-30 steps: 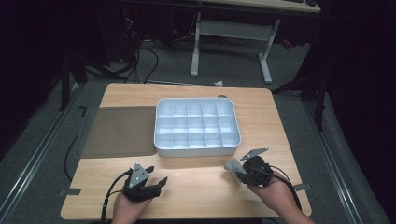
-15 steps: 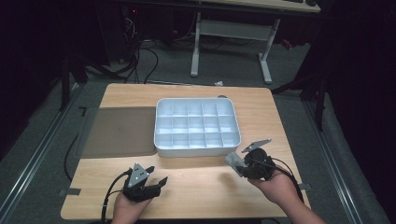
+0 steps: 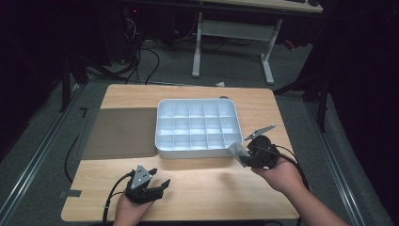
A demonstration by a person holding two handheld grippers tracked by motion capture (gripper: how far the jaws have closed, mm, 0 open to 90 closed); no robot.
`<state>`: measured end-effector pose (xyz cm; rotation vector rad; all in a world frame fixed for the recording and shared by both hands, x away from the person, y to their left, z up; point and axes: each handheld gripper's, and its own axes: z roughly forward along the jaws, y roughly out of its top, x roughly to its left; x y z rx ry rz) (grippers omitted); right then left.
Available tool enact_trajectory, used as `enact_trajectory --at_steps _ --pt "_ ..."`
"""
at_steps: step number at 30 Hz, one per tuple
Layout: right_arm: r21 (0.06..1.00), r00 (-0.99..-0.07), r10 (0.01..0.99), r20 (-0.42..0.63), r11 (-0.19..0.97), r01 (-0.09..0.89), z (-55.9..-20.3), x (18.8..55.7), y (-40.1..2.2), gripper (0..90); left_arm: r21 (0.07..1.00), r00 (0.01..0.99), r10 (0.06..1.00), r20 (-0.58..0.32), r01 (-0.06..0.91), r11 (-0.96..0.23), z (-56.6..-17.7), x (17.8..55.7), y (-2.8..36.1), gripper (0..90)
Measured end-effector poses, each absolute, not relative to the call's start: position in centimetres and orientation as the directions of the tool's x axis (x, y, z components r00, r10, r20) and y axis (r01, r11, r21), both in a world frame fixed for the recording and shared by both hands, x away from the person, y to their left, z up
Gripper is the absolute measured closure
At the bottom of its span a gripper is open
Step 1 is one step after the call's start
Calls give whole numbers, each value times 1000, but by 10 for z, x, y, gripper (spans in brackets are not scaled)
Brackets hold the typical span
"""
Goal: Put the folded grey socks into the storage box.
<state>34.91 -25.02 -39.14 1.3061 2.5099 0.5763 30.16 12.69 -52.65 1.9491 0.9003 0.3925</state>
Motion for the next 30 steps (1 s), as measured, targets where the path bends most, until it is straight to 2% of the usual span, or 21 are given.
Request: enact_trajectory --at_steps 3,17,30 --pt "454 -556 831 -28 506 734 -387 357 -249 709 847 682 727 -82 431 -310 -527 301 126 339" --pt "390 -545 834 -87 532 751 -386 405 -230 709 848 692 718 -73 422 -320 -526 300 123 339" --pt "305 -520 842 -140 537 787 -405 433 -217 708 849 694 715 -82 424 -315 -526 299 126 339"
